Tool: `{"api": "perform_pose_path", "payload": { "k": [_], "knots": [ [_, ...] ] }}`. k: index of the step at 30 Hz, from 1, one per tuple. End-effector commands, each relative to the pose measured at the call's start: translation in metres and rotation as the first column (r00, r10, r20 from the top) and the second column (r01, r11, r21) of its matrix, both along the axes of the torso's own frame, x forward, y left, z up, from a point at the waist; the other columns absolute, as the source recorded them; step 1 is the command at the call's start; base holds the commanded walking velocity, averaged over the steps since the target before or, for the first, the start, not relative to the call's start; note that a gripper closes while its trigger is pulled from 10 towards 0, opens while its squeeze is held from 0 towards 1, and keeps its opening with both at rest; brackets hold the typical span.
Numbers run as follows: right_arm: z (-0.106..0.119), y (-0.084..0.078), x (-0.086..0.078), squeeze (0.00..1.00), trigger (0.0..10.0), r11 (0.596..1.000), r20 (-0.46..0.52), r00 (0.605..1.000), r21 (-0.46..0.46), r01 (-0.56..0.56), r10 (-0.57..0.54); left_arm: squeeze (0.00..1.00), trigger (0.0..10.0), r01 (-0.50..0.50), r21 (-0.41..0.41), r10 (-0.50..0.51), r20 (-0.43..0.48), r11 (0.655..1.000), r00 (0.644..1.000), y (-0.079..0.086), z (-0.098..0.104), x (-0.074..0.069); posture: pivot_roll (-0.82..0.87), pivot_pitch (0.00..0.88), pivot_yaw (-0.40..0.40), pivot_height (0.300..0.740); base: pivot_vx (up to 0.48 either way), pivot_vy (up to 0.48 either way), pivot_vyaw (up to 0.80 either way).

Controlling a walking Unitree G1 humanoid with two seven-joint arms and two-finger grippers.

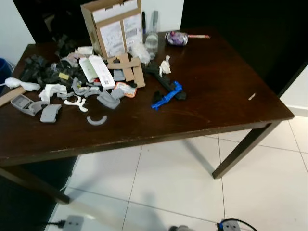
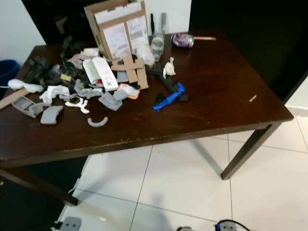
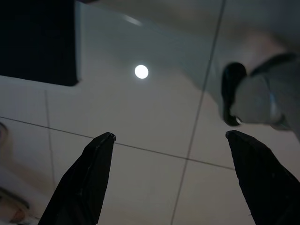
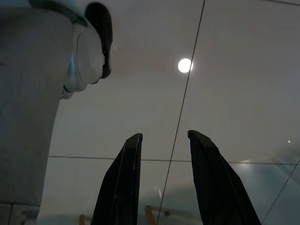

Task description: Picking trash to rubbish bin

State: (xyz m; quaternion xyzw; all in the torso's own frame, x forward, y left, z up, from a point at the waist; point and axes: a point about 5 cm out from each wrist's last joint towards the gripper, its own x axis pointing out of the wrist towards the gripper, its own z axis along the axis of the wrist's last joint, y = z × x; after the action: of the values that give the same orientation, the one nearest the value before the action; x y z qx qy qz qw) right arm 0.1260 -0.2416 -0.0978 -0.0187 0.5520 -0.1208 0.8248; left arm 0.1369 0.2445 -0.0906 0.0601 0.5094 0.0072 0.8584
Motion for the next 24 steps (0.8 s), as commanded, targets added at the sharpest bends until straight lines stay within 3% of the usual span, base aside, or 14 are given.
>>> {"api": "perform_pose_path", "payload": {
  "k": [1, 5, 8, 13, 21, 24],
  "knots": [
    [-0.003, 0.000, -0.009, 0.00, 10.0, 1.000, -0.021, 1.000, 0.007, 0.017, -0.017, 0.00, 10.0, -0.023, 0.019, 0.024, -0.024, 1.000, 0.999, 0.009, 0.000, -0.006, 0.09, 0.175, 0.063, 0.740, 0.000, 0.000, 0.00],
    [-0.002, -0.006, -0.012, 0.00, 10.0, 1.000, -0.034, 0.999, -0.009, 0.008, -0.008, 0.00, 10.0, -0.026, 0.009, 0.026, -0.012, 1.000, 1.000, 0.006, 0.001, -0.001, 0.08, 0.158, 0.057, 0.740, 0.000, 0.000, 0.00],
    [0.001, -0.009, -0.005, 0.00, 10.0, 1.000, -0.019, 1.000, -0.017, 0.002, -0.002, 0.00, 10.0, -0.023, -0.014, 0.023, -0.006, 1.000, 1.000, -0.005, -0.001, 0.002, 0.08, 0.146, 0.040, 0.740, 0.000, 0.000, 0.00],
    [0.001, -0.001, 0.003, 0.00, 10.0, 0.998, -0.012, 0.998, -0.007, -0.054, 0.054, 0.00, 10.0, -0.046, -0.030, 0.046, 0.001, 0.999, 0.999, -0.009, -0.002, 0.003, 0.09, 0.135, 0.003, 0.740, 0.000, 0.000, 0.00],
    [0.008, 0.025, 0.037, 0.00, 10.0, 0.983, 0.042, 0.983, 0.038, -0.180, 0.178, 0.00, 10.0, -0.141, -0.057, 0.143, 0.040, 0.988, 0.989, -0.014, -0.002, 0.006, 0.16, 0.094, -0.052, 0.740, 0.000, 0.000, 0.00],
    [0.008, 0.028, 0.039, 0.00, 10.0, 0.981, 0.047, 0.981, 0.043, -0.190, 0.188, 0.00, 10.0, -0.154, -0.052, 0.156, 0.047, 0.987, 0.987, -0.011, -0.001, 0.006, 0.18, 0.097, -0.058, 0.740, 0.000, 0.000, 0.00]
  ]
}}
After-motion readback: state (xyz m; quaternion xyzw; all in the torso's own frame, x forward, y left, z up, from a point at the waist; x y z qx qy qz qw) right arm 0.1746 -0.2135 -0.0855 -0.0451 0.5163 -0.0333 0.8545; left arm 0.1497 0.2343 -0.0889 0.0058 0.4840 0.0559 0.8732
